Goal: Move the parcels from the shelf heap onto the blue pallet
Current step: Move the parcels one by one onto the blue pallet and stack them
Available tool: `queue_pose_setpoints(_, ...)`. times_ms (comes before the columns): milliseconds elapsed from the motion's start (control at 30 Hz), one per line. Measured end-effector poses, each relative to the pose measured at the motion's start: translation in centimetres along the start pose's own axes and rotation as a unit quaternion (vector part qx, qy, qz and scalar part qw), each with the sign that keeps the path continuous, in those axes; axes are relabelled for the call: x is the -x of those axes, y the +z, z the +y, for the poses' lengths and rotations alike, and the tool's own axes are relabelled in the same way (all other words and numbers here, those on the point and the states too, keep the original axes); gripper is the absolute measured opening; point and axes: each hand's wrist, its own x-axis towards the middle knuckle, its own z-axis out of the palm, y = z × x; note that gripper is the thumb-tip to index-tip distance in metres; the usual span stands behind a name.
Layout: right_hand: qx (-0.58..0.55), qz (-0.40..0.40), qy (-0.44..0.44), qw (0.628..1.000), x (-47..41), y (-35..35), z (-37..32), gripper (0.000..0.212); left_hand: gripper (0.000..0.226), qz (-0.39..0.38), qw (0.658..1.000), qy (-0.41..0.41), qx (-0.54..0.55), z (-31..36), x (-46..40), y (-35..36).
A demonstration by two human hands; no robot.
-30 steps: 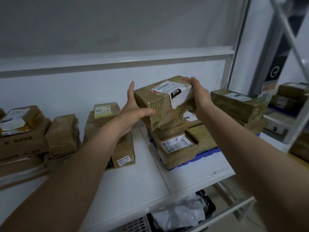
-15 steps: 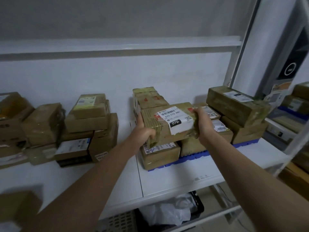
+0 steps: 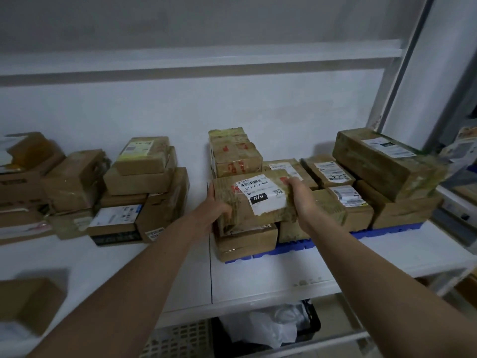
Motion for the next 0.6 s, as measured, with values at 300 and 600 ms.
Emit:
queue_pose_setpoints(300, 0.012, -0.003, -0.008, 1.000, -0.6, 0.0, 0.8, 0.033, 0.096, -0.041, 0.999, -0.026, -0.025, -1.0, -1.3, -1.0)
queue_pose_setpoints(600, 0.041, -0.007, 0.014, 0.999, -0.4, 0.0, 0.3, 0.053, 0.086, -0.066, 0.998, 0.006, -0.021, -1.8, -1.9, -1.1)
